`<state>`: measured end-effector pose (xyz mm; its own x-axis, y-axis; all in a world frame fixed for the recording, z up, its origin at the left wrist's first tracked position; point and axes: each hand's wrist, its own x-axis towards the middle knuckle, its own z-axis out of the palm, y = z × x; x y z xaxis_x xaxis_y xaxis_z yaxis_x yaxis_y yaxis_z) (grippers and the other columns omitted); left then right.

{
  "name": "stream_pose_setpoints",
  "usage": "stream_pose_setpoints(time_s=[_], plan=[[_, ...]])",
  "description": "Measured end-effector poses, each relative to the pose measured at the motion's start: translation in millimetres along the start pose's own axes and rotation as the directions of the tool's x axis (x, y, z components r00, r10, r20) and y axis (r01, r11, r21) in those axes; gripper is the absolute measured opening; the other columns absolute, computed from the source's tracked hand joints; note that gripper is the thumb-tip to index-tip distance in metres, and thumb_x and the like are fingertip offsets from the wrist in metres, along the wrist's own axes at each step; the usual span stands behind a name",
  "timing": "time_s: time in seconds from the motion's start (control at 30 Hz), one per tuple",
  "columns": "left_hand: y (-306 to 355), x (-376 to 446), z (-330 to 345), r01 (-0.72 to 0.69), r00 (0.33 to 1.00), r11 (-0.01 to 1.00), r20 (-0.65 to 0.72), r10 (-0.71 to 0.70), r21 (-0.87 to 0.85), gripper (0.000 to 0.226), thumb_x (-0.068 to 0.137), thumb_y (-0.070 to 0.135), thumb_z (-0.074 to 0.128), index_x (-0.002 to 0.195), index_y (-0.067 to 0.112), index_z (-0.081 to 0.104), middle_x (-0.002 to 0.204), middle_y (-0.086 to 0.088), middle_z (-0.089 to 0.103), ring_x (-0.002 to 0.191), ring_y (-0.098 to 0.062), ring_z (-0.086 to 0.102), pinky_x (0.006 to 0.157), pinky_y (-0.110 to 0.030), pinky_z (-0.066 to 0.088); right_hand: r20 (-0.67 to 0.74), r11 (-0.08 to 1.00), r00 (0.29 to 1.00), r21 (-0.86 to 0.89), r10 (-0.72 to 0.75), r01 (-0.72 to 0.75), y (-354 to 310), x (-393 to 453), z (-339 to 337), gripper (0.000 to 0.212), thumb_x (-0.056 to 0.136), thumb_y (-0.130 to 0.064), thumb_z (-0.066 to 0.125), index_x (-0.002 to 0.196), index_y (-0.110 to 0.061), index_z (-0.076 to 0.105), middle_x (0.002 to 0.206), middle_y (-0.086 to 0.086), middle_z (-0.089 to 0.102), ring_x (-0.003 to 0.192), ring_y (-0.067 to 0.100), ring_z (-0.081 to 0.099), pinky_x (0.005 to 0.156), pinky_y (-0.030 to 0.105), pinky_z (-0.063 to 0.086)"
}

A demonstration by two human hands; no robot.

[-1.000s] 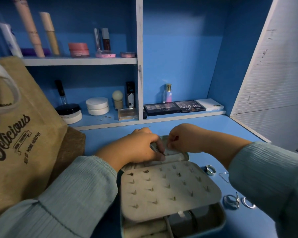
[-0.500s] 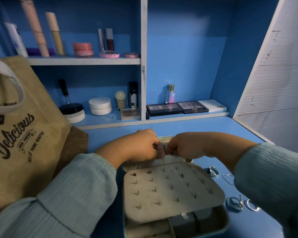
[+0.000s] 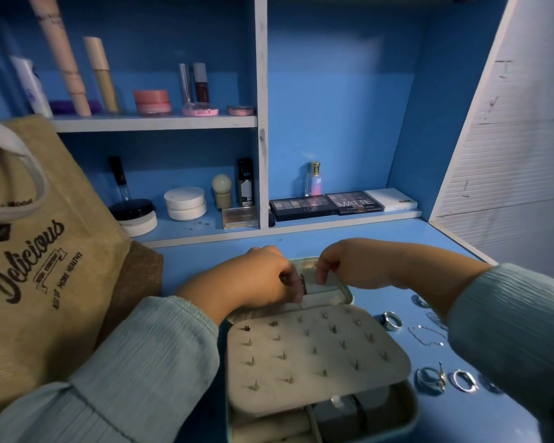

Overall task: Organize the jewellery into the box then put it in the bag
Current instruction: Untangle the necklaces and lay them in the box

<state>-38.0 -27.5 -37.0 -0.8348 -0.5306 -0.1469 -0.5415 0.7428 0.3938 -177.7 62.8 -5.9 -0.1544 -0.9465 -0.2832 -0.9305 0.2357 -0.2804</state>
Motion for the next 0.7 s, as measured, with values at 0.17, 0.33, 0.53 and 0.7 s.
stream_pose_setpoints(time_s=[0.17, 0.33, 0.53, 0.7], plan=[[15, -4, -7, -0.008, 0.997, 0.992, 0.073, -0.001, 0.126, 0.012, 0.089, 0.044, 0.055, 0.097, 0.04, 0.064, 0.101, 0.011, 0.046, 0.1, -0.01, 0.047, 0.09, -0.03, 0.044, -0.018, 0.999, 1.0, 0.026, -0.025, 0.026, 21, -26, -9, 0.022, 0.092, -0.014, 0.049, 0.097, -0.029, 0.065, 0.106, -0.008, 0.056, 0.101, 0.012, 0.051, 0.078, 0.021, 0.039], [50, -1, -15, -0.097, 0.983, 0.962, 0.177, 0.052, 0.255, 0.024, 0.093, 0.043, 0.049, 0.11, 0.033, 0.062, 0.109, 0.014, 0.058, 0.099, -0.007, 0.053, 0.092, -0.029, 0.044, 0.056, 0.997, 0.998, -0.071, 0.031, -0.027, 51, -58, -17, 0.015, 0.089, -0.028, 0.059, 0.103, -0.026, 0.066, 0.101, -0.012, 0.063, 0.091, 0.006, 0.056, 0.084, 0.021, 0.042], [99, 17, -5, -0.207, 0.963, 0.924, 0.236, 0.133, 0.321, 0.023, 0.092, 0.041, 0.052, 0.11, 0.032, 0.063, 0.114, 0.013, 0.059, 0.097, -0.005, 0.051, 0.088, -0.023, 0.04, 0.048, 0.964, 0.979, -0.193, 0.197, -0.185, 83, -88, -13, 0.019, 0.085, -0.027, 0.064, 0.102, -0.022, 0.069, 0.105, -0.002, 0.067, 0.093, 0.017, 0.062, 0.075, 0.022, 0.047], [131, 37, 16, -0.262, 0.956, 0.905, 0.22, 0.195, 0.336, 0.021, 0.089, 0.039, 0.057, 0.108, 0.034, 0.066, 0.105, 0.015, 0.059, 0.09, -0.005, 0.049, 0.077, -0.022, 0.036, -0.121, 0.948, 0.956, -0.144, 0.268, -0.284, 113, -104, 0, 0.015, 0.084, -0.028, 0.064, 0.097, -0.025, 0.068, 0.091, -0.008, 0.061, 0.082, 0.014, 0.056, 0.062, 0.019, 0.04]])
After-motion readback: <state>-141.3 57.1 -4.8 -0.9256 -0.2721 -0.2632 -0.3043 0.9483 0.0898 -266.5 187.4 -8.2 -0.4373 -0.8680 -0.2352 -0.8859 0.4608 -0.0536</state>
